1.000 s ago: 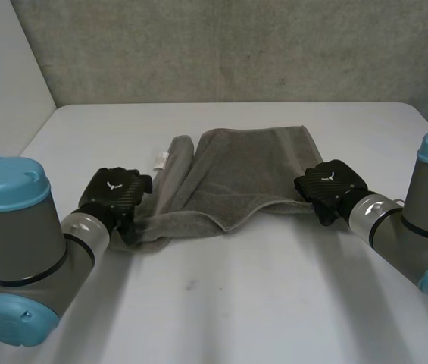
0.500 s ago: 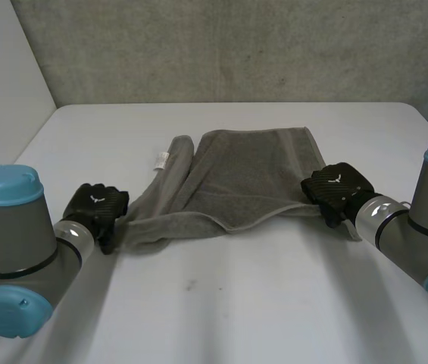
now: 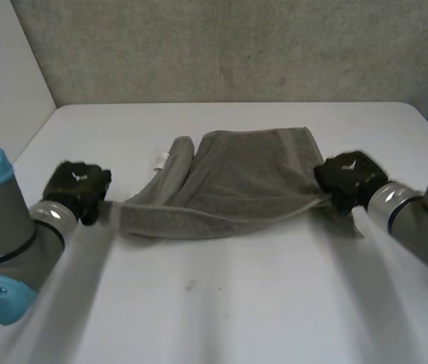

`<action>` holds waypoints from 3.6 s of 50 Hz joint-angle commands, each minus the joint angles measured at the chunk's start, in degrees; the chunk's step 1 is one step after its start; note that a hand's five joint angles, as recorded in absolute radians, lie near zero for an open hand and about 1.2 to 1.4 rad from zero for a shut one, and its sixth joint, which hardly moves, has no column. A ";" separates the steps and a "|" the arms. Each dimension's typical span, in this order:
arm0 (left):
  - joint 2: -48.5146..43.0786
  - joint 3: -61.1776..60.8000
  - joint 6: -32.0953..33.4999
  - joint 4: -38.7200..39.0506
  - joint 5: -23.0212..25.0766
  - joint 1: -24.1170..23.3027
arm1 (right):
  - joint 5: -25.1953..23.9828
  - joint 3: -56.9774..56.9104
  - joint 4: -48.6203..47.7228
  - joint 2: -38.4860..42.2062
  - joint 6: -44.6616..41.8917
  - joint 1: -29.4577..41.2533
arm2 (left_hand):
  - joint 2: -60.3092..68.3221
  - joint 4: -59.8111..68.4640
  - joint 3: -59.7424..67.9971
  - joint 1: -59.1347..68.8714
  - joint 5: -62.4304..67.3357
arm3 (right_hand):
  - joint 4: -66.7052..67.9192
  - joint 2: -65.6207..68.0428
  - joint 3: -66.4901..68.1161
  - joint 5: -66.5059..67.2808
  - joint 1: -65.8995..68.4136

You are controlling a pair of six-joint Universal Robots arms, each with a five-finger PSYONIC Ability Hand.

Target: Fold the towel.

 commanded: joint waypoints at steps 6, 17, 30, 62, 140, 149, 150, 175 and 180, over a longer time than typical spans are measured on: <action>22.11 4.35 0.20 -0.92 -0.14 -0.04 | -4.41 -20.25 23.13 -14.45 0.02 -5.27 | 10.28 10.24 10.37 11.68 11.24 | 2.91 3.98 3.62 2.84 3.05; 27.39 15.07 0.11 -9.80 -0.23 -0.04 | -5.37 -36.86 33.59 -19.02 -0.42 -6.06 | 10.28 10.24 10.37 11.68 11.24 | 2.91 3.98 3.62 2.84 3.05; 6.06 22.70 0.46 -11.38 -0.05 -0.30 | 1.46 -45.19 35.88 -1.03 -7.09 0.61 | 10.28 10.24 10.37 11.68 11.24 | 2.91 3.98 3.62 2.84 3.05; -1.01 30.41 -16.85 -8.05 0.12 1.19 | -4.66 -61.61 36.39 13.76 -7.87 2.56 | 10.28 10.24 10.37 11.68 11.24 | 2.91 3.98 3.62 2.84 3.05; -0.65 -1.71 -9.03 9.98 4.43 9.37 | -1.07 -1.97 -3.23 10.34 10.04 -10.09 | 10.28 10.24 10.37 11.68 11.24 | 2.91 3.98 3.62 2.84 3.05; 0.31 -3.73 -8.15 7.52 4.43 7.53 | -4.31 -0.92 -2.10 -0.37 7.16 -12.12 | 10.28 10.24 10.37 11.68 11.24 | 2.91 3.98 3.62 2.84 3.05; 0.31 -3.74 -8.15 7.51 4.43 7.52 | -4.32 -0.91 -2.09 -0.39 7.14 -12.12 | 10.28 10.24 10.37 11.68 11.24 | 2.91 3.98 3.62 2.84 3.05; 28.11 -23.09 8.64 -10.25 17.61 12.53 | -14.95 7.71 37.48 -19.64 -37.37 -30.67 | 10.28 10.24 10.37 11.68 11.24 | 2.91 3.98 3.62 2.84 3.05; 16.58 -15.69 4.94 -6.99 17.26 11.21 | -12.76 1.72 31.49 -12.25 -30.39 -22.85 | 10.28 10.24 10.37 11.68 11.24 | 2.91 3.98 3.62 2.84 3.05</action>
